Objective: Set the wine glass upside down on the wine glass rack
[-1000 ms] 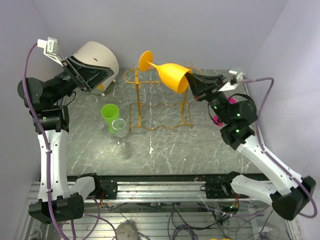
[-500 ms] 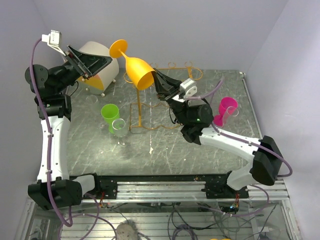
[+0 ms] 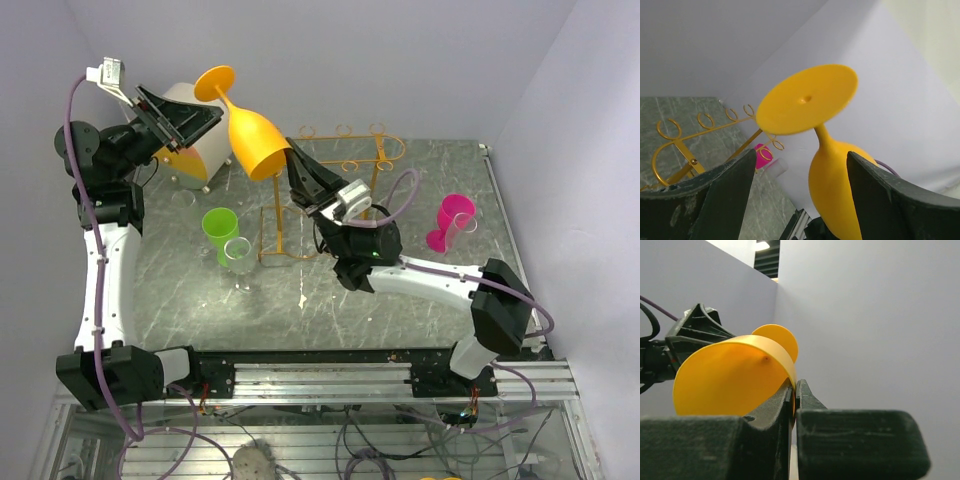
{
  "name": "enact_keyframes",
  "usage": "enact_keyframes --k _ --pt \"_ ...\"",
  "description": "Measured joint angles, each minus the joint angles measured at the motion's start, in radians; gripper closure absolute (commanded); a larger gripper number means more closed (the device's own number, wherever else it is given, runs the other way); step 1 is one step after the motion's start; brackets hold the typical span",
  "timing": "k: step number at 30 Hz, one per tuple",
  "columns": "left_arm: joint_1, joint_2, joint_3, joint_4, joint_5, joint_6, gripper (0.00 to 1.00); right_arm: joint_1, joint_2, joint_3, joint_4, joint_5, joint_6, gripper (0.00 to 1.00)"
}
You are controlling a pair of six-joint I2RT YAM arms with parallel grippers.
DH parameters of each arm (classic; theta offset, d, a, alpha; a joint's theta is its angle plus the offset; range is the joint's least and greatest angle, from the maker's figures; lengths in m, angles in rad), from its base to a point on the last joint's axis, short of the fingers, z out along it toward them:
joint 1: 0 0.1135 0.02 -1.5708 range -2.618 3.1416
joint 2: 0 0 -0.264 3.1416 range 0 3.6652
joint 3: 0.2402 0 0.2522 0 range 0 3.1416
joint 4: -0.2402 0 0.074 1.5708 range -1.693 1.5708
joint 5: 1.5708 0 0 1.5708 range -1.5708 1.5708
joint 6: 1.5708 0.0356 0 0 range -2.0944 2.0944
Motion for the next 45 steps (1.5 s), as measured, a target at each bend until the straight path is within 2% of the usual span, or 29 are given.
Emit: enact_keyframes --k 2,4,8,9,11,14,23,38,45 --pt "0.001 0.004 0.000 0.004 0.000 -0.001 0.22 0.008 0.018 0.017 0.003 -0.004 -0.002 1.00" --pt "0.002 0.005 0.000 0.010 0.000 -0.001 0.32 0.013 0.035 0.033 0.003 -0.008 -0.005 1.00" --pt "0.002 0.003 0.000 0.010 -0.002 0.000 0.72 0.018 0.055 0.063 0.000 -0.009 -0.018 1.00" --pt "0.003 0.001 0.000 0.010 -0.002 0.000 0.75 0.019 0.059 0.071 0.001 -0.010 -0.020 1.00" --pt "0.003 -0.004 0.000 0.008 -0.002 0.000 0.73 0.024 0.068 0.090 0.002 -0.010 -0.026 1.00" --pt "0.003 -0.013 0.000 0.003 -0.002 0.000 0.62 0.043 0.089 0.115 0.007 -0.010 -0.043 1.00" --pt "0.013 -0.017 -0.002 0.009 -0.007 -0.004 0.13 0.085 0.128 0.122 0.086 0.025 -0.109 1.00" --pt "0.022 -0.039 -0.030 0.037 0.019 -0.024 0.14 0.082 0.127 0.055 0.105 0.122 -0.217 1.00" --pt "0.022 -0.043 -0.030 0.052 0.020 -0.037 0.20 0.088 0.129 0.063 0.099 0.110 -0.205 1.00"
